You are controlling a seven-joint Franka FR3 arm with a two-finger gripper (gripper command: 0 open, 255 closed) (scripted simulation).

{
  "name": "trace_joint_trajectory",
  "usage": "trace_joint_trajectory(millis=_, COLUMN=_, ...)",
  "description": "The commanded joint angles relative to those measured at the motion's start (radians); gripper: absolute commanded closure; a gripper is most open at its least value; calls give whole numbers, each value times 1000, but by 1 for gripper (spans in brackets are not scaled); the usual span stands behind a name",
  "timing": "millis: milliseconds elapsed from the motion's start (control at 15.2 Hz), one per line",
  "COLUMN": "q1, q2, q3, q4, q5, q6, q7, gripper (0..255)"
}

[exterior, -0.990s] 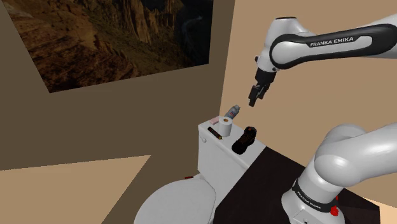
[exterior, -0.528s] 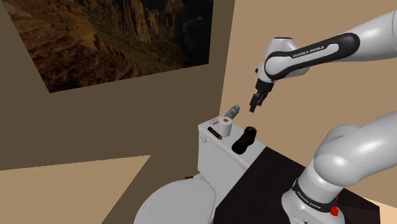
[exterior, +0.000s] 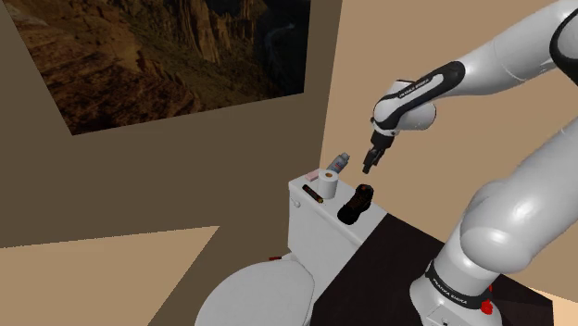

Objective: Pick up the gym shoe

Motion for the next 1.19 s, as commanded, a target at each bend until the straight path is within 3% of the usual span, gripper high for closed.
trace_joint_trajectory(millis=0, q1=34, q2=104, q3=-58, q4=29, q5=99, q6=53, q7=-113, gripper=0)
trace_joint_trajectory(millis=264, q1=57, q2=330, q3=-103, q4=118, q5=386, q6=90, q7=-387, gripper=0)
trace_joint_trajectory(millis=462, q1=-13, q2=494, q3=-50, q4=207, q5=580, q6=78, q7=-567, gripper=0)
trace_joint_trajectory(millis=990, q1=-88, q2=621, q3=42, q4=240, q5=731, q6=131, q7=-688, gripper=0)
trace_joint_trajectory(millis=1122, q1=-88, q2=621, q3=43, q4=240, q5=730, q6=131, q7=-687, gripper=0)
